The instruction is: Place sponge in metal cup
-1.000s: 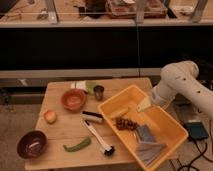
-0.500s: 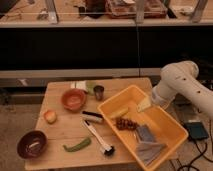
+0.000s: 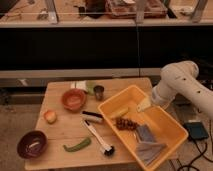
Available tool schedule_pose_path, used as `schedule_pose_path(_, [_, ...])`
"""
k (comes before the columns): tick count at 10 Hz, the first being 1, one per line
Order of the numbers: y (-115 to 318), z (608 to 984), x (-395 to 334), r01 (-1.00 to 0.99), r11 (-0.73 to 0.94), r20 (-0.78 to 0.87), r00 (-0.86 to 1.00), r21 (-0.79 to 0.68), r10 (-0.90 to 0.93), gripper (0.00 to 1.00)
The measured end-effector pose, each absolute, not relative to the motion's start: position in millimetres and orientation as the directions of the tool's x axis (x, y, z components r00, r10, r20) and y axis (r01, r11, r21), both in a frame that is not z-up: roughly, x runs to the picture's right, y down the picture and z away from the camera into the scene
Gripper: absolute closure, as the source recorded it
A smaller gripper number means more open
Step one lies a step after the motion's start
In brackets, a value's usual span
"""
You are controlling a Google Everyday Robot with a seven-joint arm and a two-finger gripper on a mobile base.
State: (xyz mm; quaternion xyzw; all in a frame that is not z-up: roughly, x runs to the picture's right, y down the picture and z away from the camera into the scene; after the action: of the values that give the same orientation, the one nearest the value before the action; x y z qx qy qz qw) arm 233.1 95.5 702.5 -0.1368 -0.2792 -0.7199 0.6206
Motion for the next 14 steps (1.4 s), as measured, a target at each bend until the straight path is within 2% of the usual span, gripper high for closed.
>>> schedule_pose_path(6, [96,702,233,0.971,-0.078,0.543,-0.191,0.225,-0.818,0.2])
schedule_pose_path(14, [129,733,209,0.986,-0.156,0.572,-0.16,0.056,-0.804,0.2])
